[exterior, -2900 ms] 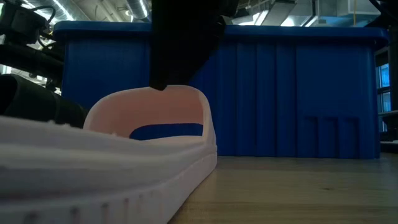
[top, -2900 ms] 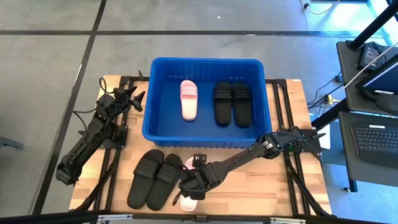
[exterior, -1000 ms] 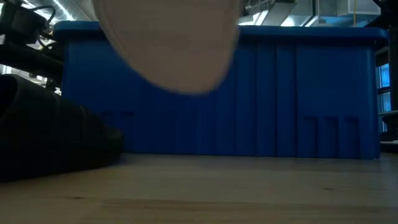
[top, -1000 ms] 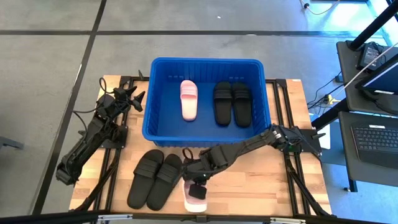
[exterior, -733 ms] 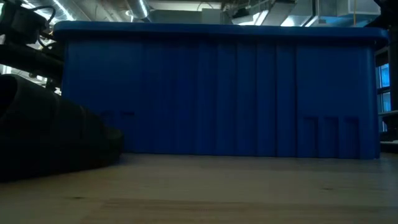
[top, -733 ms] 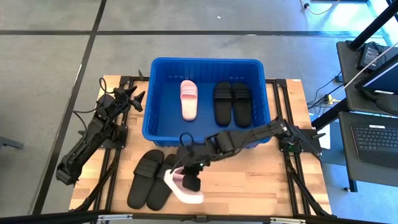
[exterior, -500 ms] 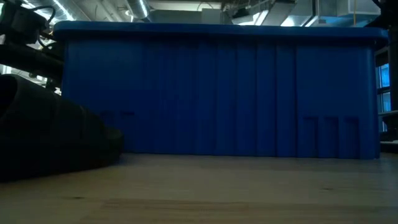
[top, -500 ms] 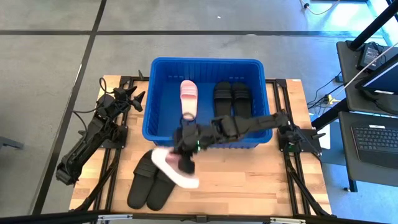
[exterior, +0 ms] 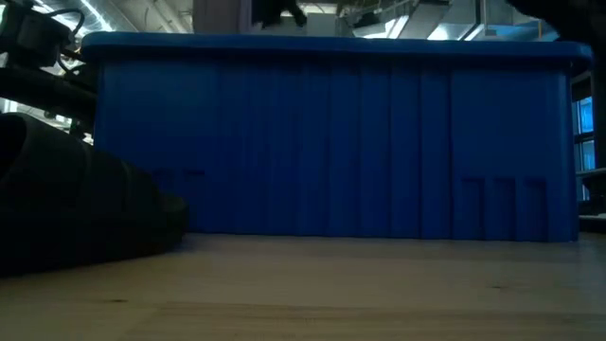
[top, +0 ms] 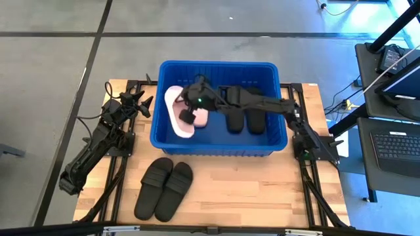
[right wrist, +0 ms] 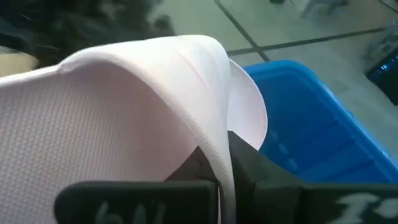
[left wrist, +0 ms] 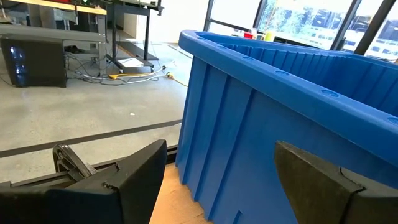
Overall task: Pick and place slides into bin
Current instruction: Put the pink slipper into the blue bin
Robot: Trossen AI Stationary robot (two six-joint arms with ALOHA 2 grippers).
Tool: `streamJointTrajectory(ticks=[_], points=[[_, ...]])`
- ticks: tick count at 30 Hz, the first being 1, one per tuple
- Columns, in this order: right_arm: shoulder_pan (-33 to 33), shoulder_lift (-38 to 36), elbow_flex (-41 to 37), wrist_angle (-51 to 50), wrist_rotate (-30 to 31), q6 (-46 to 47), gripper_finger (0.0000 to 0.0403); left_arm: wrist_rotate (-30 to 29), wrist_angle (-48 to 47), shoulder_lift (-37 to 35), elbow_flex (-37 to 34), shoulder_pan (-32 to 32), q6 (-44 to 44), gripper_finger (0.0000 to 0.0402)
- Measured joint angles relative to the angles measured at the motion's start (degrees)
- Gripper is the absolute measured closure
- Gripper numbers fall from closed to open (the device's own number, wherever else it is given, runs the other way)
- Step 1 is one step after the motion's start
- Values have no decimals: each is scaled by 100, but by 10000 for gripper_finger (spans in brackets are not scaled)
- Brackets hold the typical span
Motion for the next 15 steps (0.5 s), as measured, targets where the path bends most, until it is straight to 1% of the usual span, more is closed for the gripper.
streamJointTrajectory(ticks=[7, 10, 15], points=[[-672, 549, -5, 66, 45, -485, 387, -33, -2, 6, 0, 1, 0, 111], [-837, 821, -5, 230, 11, -809, 387, -39, -2, 11, 0, 2, 0, 111], [-1025, 1172, -7, 346, 277, -1108, 387, -40, -2, 11, 0, 1, -3, 111]])
